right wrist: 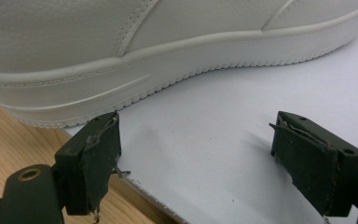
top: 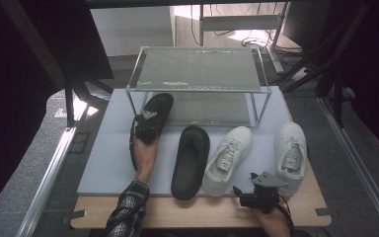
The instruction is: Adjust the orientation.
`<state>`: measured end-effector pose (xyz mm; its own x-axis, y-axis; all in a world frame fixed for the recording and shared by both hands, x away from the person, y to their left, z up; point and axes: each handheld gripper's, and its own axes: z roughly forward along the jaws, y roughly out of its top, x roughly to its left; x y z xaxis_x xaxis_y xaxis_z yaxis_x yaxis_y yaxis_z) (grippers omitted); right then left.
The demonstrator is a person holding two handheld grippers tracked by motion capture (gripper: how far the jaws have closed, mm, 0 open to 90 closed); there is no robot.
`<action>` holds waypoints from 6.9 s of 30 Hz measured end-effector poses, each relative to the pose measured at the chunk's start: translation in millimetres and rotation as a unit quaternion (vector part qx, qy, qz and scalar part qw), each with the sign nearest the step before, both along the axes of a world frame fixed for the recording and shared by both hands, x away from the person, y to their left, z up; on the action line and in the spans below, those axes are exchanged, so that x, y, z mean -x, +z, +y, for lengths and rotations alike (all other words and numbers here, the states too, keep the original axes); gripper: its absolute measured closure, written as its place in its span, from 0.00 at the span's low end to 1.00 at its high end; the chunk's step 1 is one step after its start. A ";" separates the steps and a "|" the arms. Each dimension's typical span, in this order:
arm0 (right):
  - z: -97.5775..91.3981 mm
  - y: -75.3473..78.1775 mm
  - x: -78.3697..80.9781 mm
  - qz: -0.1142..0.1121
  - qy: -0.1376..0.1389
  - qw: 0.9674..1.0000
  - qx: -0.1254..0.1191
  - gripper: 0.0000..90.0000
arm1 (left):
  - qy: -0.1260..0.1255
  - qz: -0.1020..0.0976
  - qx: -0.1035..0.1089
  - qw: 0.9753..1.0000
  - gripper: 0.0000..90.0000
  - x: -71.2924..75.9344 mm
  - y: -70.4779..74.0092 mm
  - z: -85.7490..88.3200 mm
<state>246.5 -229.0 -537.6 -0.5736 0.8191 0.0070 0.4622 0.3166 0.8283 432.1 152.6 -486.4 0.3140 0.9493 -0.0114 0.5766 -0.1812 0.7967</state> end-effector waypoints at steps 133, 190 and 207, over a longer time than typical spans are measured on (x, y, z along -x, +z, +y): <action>0.1 0.1 -0.1 0.000 0.001 1.000 0.002 0.17 | -0.033 0.032 -0.001 0.999 1.00 -3.6 -21.0 33.1; 0.2 0.2 0.1 0.001 0.000 1.000 0.001 0.17 | -0.139 0.008 0.045 0.989 0.99 67.2 13.8 26.0; 0.4 0.1 0.2 0.001 0.000 1.000 0.002 0.17 | -0.220 0.013 0.053 0.974 0.99 123.8 16.2 -6.7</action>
<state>246.4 -228.6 -537.5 -0.5740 0.8188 0.0054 0.4639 0.3198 0.8261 308.2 145.9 -470.2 0.6881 0.7163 -0.1158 0.4826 -0.3327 0.8102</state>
